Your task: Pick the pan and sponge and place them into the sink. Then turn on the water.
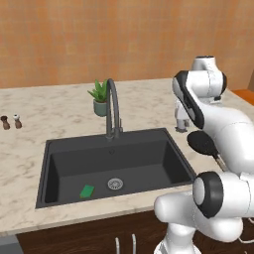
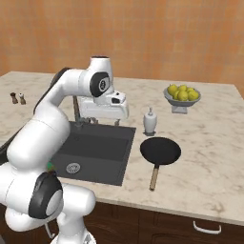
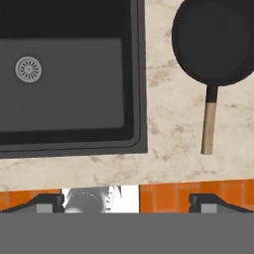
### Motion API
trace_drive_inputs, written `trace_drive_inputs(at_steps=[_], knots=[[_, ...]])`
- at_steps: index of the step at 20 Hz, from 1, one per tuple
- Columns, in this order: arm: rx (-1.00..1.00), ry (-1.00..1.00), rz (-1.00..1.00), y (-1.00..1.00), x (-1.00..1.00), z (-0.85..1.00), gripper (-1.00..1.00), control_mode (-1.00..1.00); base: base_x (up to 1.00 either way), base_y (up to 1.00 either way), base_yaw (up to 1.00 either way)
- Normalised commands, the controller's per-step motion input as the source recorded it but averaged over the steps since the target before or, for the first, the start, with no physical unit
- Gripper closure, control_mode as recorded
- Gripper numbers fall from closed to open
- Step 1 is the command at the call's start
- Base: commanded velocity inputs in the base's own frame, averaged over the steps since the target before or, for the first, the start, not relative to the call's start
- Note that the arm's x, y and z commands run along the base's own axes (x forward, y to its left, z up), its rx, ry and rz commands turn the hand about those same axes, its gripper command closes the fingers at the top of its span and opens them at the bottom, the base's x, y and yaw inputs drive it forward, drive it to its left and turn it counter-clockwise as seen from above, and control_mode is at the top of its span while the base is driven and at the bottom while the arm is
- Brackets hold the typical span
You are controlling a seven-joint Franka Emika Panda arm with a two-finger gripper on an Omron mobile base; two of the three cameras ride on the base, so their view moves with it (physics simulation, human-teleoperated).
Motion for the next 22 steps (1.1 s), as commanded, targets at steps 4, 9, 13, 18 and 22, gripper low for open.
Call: trace_drive_inputs(at_steps=[4,9,13,18,22], knots=[[0.12,0.08,0.0,-0.91,0.0,-0.05,-1.0,-1.0,0.0,0.0,0.0],[0.09,0.04,0.0,-0.46,0.0,-0.12,-1.0,-1.0,0.0,0.0,0.0],[0.01,0.1,0.0,-0.48,0.0,-0.46,-1.0,-1.0,0.0,0.0,0.0],[0.0,0.03,0.0,-0.63,0.0,-0.52,-1.0,-1.0,0.0,0.0,0.0],[0.0,0.01,0.02,-0.6,0.0,-0.67,-1.0,-1.0,0.0,0.0,0.0]])
